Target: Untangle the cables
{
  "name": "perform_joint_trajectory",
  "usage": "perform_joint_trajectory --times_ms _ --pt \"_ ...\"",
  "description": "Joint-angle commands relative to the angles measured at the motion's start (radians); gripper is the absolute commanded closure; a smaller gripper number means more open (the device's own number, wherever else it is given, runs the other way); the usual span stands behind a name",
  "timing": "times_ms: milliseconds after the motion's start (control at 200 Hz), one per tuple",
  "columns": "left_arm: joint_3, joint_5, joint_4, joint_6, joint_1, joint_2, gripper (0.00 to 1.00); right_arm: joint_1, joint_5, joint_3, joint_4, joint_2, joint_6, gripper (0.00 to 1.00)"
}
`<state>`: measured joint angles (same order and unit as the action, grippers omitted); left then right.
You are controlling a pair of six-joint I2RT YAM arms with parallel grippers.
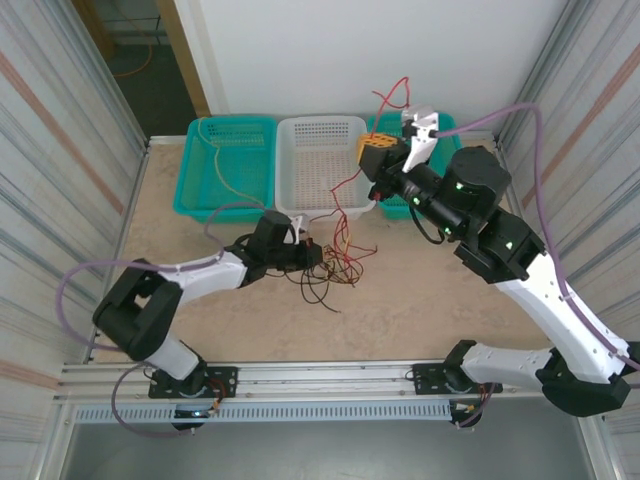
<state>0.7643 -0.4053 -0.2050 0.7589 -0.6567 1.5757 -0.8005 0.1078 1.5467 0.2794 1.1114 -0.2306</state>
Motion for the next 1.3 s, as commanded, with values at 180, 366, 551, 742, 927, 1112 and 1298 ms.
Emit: perform_joint_trajectory --times_ms 180,366,551,742,927,1112,1298 --pt "-0.059 0.006 -0.11 -0.02 -0.022 -0.077 0.9 0.073 -0.033 0.028 -0.053 -0.038 -0.03 1.0" --pt "-0.083 -0.034 -0.237 -0.072 -0.052 -0.193 0.31 0.075 -0.06 0.009 -0.069 -0.049 -0.058 1.0" --pt "-0.037 -0.081 -0.322 -0.12 -0.108 -0.147 0.16 0.076 -0.078 0.022 -0.068 -0.035 -0.071 1.0" --pt "-0.018 -0.005 -0.328 -0.156 -0.118 -0.167 0.15 0.074 -0.131 0.038 -0.064 -0.031 -0.096 1.0" --pt "-0.026 0.043 -0.24 -0.162 -0.058 -0.276 0.15 0.075 -0.149 0.041 -0.068 -0.042 -0.098 1.0" --pt "0.036 0.228 0.056 -0.103 -0.037 -0.364 0.11 0.076 -0.172 0.038 -0.068 -0.036 -0.097 1.0" --pt "0.079 0.112 -0.002 0.2 0.028 -0.306 0.04 0.075 -0.25 0.021 -0.089 -0.027 -0.1 1.0"
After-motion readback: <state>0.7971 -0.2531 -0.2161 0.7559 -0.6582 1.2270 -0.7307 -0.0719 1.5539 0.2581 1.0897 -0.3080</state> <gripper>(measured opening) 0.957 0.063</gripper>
